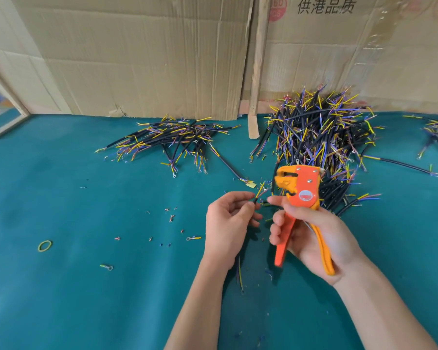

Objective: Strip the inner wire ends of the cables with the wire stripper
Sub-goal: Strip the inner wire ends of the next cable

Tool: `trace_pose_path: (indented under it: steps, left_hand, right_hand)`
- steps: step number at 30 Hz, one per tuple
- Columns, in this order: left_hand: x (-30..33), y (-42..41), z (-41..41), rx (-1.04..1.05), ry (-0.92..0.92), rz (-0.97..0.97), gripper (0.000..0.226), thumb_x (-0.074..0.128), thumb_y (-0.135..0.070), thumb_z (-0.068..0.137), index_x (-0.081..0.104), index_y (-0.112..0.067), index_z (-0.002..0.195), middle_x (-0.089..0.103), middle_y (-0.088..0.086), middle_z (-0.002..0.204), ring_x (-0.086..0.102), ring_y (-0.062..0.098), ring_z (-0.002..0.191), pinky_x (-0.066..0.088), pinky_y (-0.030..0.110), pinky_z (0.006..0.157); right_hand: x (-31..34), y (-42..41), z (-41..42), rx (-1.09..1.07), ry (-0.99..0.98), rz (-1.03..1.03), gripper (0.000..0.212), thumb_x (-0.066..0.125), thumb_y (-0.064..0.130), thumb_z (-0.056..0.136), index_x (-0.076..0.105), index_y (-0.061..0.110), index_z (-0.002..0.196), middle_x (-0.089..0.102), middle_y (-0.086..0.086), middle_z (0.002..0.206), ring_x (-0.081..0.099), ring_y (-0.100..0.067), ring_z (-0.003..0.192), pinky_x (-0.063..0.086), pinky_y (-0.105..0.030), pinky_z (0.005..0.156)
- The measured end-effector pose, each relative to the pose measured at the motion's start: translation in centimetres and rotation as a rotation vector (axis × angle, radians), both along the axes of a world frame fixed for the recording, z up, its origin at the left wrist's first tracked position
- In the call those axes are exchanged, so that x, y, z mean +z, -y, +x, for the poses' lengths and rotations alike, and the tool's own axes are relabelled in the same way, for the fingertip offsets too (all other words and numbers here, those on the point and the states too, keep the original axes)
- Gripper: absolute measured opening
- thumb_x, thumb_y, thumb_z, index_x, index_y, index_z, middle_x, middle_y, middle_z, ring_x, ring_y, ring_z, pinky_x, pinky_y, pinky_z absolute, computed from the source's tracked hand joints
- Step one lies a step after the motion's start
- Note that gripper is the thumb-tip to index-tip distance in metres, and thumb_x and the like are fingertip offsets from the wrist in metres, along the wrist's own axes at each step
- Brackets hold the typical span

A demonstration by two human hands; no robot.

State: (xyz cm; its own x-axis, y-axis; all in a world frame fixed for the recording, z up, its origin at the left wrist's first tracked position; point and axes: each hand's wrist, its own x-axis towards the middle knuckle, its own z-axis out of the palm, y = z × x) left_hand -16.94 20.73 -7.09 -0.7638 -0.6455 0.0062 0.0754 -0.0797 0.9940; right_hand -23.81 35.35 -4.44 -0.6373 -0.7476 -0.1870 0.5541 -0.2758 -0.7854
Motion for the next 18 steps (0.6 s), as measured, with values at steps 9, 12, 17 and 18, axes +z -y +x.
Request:
trace_pose_path:
  steps: [9, 12, 17, 18]
  left_hand:
    - [4.2, -0.9, -6.5, -0.13, -0.087, 0.01, 0.009, 0.063, -0.007, 0.096, 0.07, -0.011, 0.1, 0.077, 0.002, 0.089, 0.072, 0.009, 0.084, 0.057, 0.024, 0.079]
    - [6.1, 0.8, -9.6, -0.276, 0.085, -0.356, 0.021, 0.055, -0.005, 0.098, 0.073, -0.011, 0.107, 0.076, 0.003, 0.103, 0.07, 0.012, 0.099, 0.051, 0.022, 0.086]
    - [4.8, 6.7, -8.6, -0.054, 0.665, -0.99, 0.046, 0.051, 0.004, 0.082, 0.071, -0.018, 0.117, 0.067, 0.01, 0.119, 0.063, 0.035, 0.111, 0.053, 0.04, 0.091]
    - [4.1, 7.4, -8.3, -0.063, 0.72, -1.058, 0.044, 0.052, 0.002, 0.084, 0.072, -0.019, 0.117, 0.066, 0.012, 0.118, 0.063, 0.037, 0.11, 0.052, 0.041, 0.086]
  right_hand:
    - [0.8, -1.5, -0.8, 0.079, 0.029, -0.259, 0.058, 0.087, 0.019, 0.067, 0.068, -0.003, 0.117, 0.062, -0.016, 0.085, 0.063, -0.031, 0.075, 0.057, -0.039, 0.072]
    - [0.7, -1.5, -0.9, -0.014, 0.061, -0.259, 0.049, 0.086, 0.017, 0.066, 0.072, 0.001, 0.11, 0.063, -0.014, 0.087, 0.065, -0.03, 0.078, 0.059, -0.038, 0.072]
    - [0.3, -1.1, -1.4, -0.093, 0.113, -0.232, 0.039, 0.077, 0.013, 0.072, 0.074, 0.001, 0.109, 0.065, -0.015, 0.086, 0.067, -0.03, 0.079, 0.059, -0.039, 0.072]
    - [0.3, -0.9, -1.3, -0.084, 0.112, -0.227, 0.046, 0.082, 0.013, 0.066, 0.073, 0.001, 0.11, 0.065, -0.016, 0.087, 0.067, -0.032, 0.079, 0.06, -0.04, 0.073]
